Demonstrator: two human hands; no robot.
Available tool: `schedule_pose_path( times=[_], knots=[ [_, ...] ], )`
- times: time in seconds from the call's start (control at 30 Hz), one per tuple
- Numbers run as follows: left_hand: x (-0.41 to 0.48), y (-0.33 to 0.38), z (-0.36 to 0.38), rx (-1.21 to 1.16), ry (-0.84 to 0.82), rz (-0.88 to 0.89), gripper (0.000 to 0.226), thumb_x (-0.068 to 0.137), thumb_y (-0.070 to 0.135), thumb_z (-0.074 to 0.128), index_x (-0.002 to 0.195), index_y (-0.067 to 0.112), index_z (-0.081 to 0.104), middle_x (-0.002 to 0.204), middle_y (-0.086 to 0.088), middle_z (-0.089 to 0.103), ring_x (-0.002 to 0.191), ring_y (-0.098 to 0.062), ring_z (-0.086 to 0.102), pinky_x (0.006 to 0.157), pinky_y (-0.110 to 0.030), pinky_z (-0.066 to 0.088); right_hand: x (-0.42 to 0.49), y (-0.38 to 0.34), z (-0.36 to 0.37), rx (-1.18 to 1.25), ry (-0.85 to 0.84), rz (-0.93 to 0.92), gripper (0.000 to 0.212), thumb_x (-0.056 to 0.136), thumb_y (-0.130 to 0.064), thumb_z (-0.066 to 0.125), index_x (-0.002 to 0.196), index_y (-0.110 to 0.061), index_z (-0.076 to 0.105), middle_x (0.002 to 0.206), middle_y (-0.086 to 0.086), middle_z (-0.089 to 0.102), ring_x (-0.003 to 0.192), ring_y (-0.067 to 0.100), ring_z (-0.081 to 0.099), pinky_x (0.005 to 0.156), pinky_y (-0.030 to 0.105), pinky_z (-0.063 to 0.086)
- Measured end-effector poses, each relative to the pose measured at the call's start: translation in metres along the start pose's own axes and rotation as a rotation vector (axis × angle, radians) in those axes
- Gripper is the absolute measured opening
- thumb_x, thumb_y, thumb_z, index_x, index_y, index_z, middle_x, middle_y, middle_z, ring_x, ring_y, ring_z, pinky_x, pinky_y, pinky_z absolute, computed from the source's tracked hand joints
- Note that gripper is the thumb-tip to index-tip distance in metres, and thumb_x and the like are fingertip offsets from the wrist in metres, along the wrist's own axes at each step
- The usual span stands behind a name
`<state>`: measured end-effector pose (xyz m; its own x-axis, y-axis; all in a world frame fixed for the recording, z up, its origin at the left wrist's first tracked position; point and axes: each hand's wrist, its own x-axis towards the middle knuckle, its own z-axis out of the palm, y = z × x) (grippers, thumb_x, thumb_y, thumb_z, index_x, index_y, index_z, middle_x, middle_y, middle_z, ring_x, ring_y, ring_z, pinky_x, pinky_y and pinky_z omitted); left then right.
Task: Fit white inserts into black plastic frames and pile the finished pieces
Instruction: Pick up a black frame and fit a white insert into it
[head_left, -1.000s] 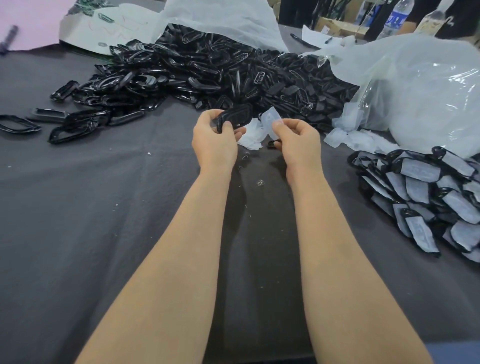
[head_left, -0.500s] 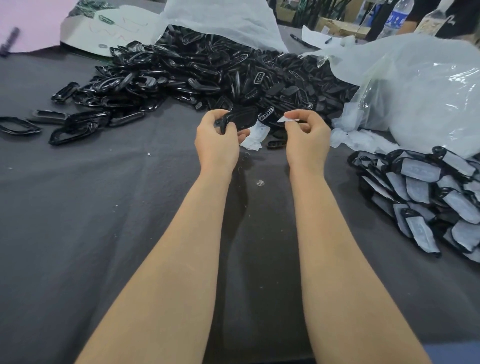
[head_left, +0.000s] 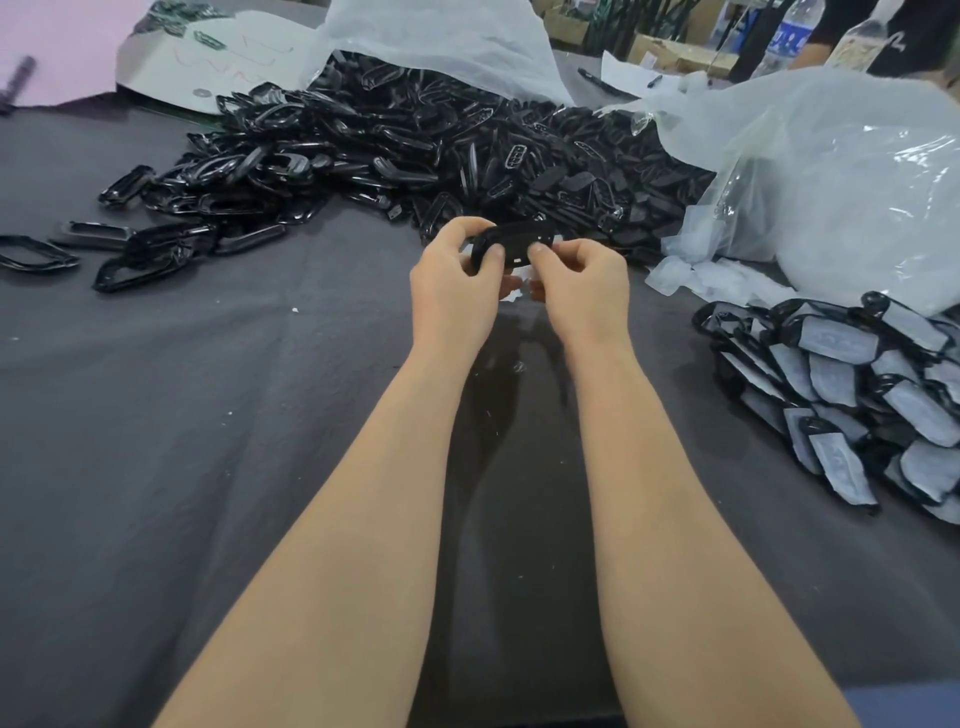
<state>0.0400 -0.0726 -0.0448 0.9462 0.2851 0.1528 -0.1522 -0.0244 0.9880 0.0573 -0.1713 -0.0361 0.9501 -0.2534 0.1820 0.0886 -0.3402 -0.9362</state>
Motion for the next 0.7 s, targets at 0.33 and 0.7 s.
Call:
schedule_pose_path(
  times=[0.33, 0.7],
  knots=[
    [0.003, -0.004, -0.003, 0.042, 0.08, -0.006, 0.019, 0.095, 0.007, 0.054, 0.098, 0.026, 0.054, 0.076, 0.001, 0.067, 0.062, -0.002, 0.066, 0.069, -0.024, 0.058, -0.005, -0.003, 0.001, 0.107, 0.043, 0.0, 0.01, 0.093, -0.004, 0.053, 0.095, -0.011, 0.061, 0.077, -0.001, 0.063, 0.067, 0.012, 0.065, 0.084, 0.041, 0.056],
    [0.004, -0.003, -0.004, -0.025, 0.11, -0.05, 0.02, 0.096, 0.006, 0.052, 0.099, 0.026, 0.054, 0.077, -0.002, 0.066, 0.062, -0.002, 0.066, 0.069, -0.023, 0.058, -0.006, -0.015, -0.009, 0.474, -0.08, -0.027, 0.015, 0.091, -0.002, 0.06, 0.083, -0.015, 0.061, 0.069, -0.004, 0.059, 0.063, 0.004, 0.056, 0.068, 0.018, 0.051]
  ],
)
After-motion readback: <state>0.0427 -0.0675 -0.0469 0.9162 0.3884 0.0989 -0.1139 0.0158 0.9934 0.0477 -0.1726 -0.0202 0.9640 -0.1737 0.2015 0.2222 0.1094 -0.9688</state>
